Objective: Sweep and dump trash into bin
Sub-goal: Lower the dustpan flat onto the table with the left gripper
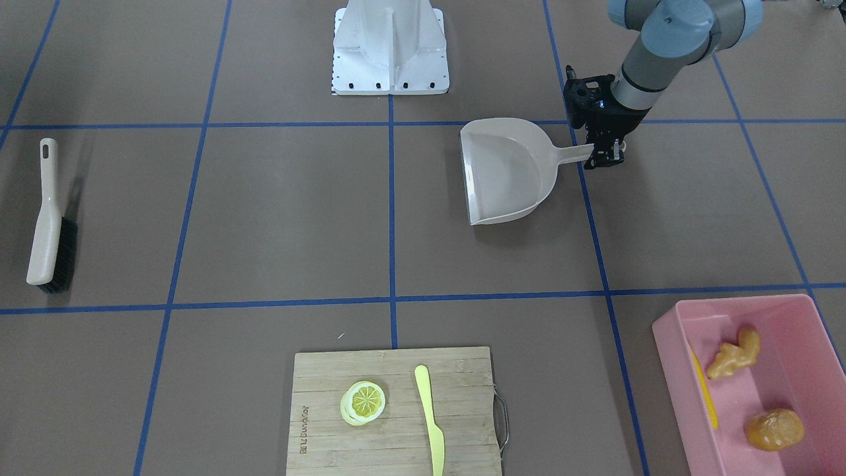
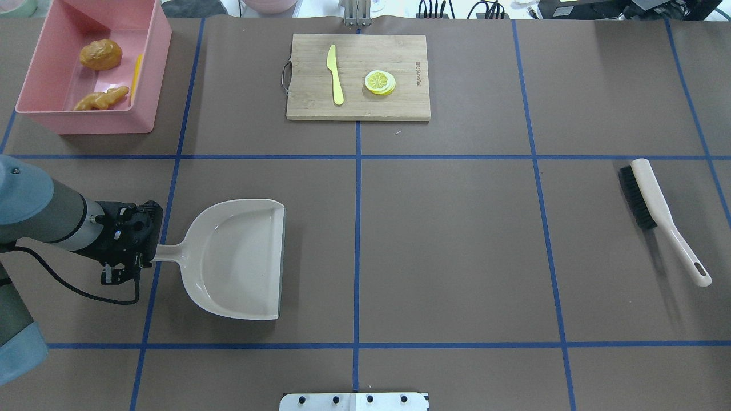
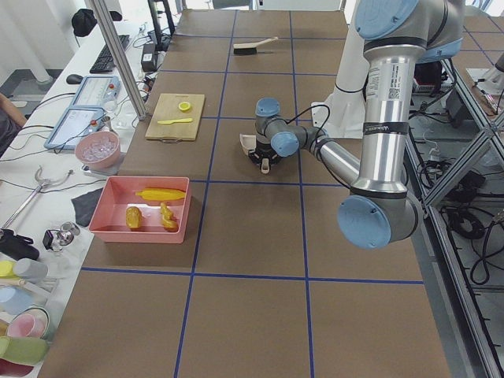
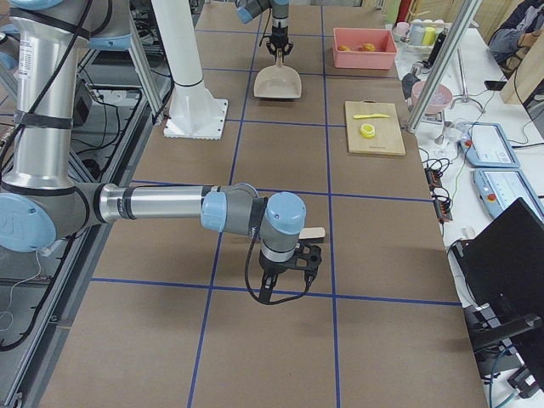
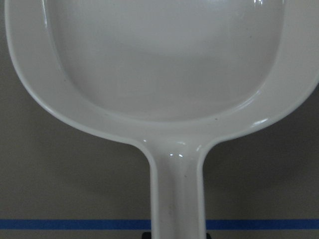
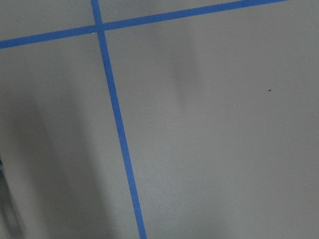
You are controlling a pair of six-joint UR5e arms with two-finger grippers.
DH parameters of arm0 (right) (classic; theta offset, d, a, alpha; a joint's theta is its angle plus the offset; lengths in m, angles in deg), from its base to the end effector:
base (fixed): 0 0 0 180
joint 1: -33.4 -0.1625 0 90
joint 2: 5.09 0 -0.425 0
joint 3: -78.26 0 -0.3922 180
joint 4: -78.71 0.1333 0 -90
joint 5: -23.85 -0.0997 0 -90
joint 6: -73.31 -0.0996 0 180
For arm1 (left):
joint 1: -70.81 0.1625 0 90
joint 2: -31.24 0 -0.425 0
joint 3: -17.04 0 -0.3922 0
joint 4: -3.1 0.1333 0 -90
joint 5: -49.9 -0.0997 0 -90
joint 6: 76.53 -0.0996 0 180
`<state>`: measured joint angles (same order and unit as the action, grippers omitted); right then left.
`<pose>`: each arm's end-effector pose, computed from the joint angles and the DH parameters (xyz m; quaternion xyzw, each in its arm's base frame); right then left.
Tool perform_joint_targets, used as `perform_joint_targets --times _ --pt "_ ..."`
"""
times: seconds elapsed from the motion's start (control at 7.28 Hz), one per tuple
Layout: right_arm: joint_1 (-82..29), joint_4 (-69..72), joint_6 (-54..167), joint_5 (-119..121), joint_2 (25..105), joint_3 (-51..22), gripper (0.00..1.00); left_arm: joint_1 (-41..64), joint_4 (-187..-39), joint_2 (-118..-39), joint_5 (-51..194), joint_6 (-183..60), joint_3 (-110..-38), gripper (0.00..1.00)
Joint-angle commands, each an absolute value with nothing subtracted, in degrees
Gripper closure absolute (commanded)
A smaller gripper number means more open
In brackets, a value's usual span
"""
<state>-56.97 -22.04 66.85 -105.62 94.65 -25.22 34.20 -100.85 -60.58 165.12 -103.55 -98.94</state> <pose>0.0726 -0.4086 0.6443 -0.0754 -0.3335 0.0766 0.9366 0.3430 -0.3680 0.4052 0.2920 0.2779 0.6480 0.6462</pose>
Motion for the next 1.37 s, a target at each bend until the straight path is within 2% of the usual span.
perform_joint_targets --times 0.0,0.14,0.27,0.41,0.55,0.69,0.82,1.1,1.24 --pt "-56.9 -22.0 67.0 -105.6 94.6 -25.2 0.00 34.3 -100.8 -60.6 165.1 -103.2 -99.0 1.00" --pt "-56.5 -21.9 67.2 -105.6 94.6 -25.2 0.00 34.3 -100.8 -60.6 165.1 -103.2 -98.9 0.98" --pt "-56.5 -21.4 67.2 -105.6 94.6 -25.0 0.00 34.3 -100.8 -60.6 165.1 -103.2 -98.7 0.65" --pt "-56.5 -20.8 67.2 -105.6 94.6 -24.9 0.00 34.3 -100.8 -60.6 165.1 -103.2 -98.5 0.52" --pt "-56.5 -20.8 67.2 -105.6 94.6 -24.9 0.00 34.6 -100.9 -60.7 165.1 -103.2 -98.1 0.46" --pt "-56.4 -20.8 67.2 -105.7 94.6 -24.8 0.00 35.3 -100.9 -60.8 165.0 -103.2 -97.9 0.46" --pt "-56.4 -20.8 67.2 -105.7 94.6 -24.8 0.00 35.4 -100.9 -61.0 165.0 -103.2 -97.4 0.36" --pt "-56.5 -20.8 67.2 -105.7 94.6 -24.8 0.00 35.4 -100.9 -61.1 165.1 -103.3 -97.8 0.04" --pt "-56.5 -20.8 67.2 -105.6 94.6 -24.8 0.00 35.2 -100.8 -61.0 165.1 -103.3 -98.1 0.03"
